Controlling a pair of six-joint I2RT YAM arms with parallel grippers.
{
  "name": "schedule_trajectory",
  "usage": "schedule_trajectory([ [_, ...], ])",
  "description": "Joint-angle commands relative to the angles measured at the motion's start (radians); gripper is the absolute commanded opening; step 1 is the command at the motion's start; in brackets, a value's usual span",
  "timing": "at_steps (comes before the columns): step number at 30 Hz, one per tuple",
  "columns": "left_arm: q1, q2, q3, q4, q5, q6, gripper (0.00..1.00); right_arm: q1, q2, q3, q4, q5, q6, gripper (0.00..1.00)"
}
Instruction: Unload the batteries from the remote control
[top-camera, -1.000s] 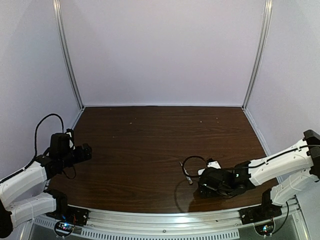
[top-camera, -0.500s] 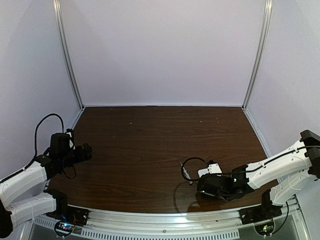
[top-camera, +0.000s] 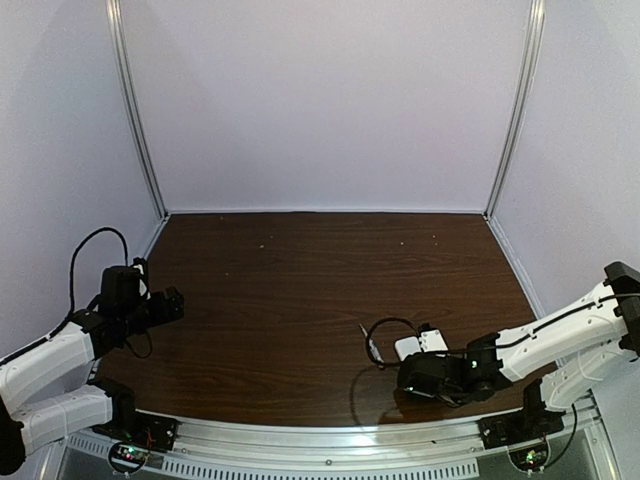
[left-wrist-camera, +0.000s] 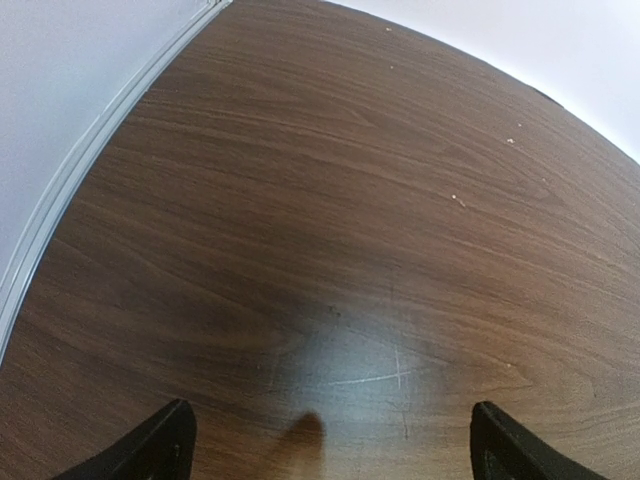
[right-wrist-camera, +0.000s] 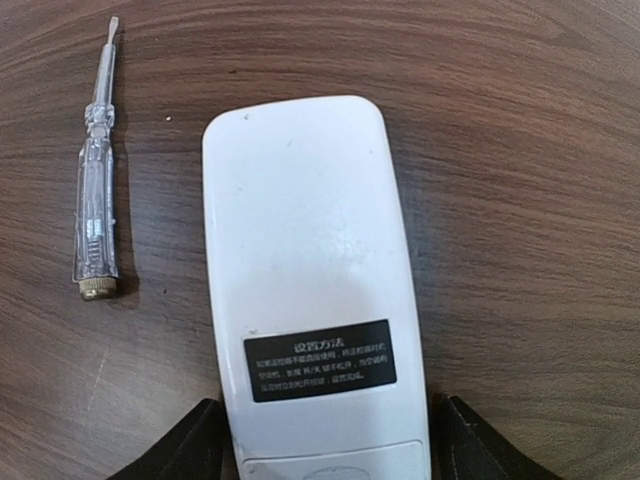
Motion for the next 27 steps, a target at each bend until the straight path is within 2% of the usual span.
schedule_trajectory([
  [1, -0.007, 0.004, 0.017, 0.031, 0.0, 0.007, 0.97, 0.011, 0.003, -0.047, -0.051, -0.086, 0.018, 0.7],
  [13, -0.007, -0.002, 0.017, 0.049, 0.028, 0.023, 0.97, 0.012, -0.043, -0.075, -0.045, 0.004, 0.021, 0.45],
  [21, -0.007, 0.069, 0.044, 0.057, 0.054, 0.035, 0.97, 0.012, -0.089, -0.011, -0.015, 0.114, -0.092, 0.37],
  [27, -0.007, 0.078, 0.056, 0.05, 0.094, 0.026, 0.97, 0.01, -0.081, 0.081, 0.058, 0.281, -0.227, 0.34],
])
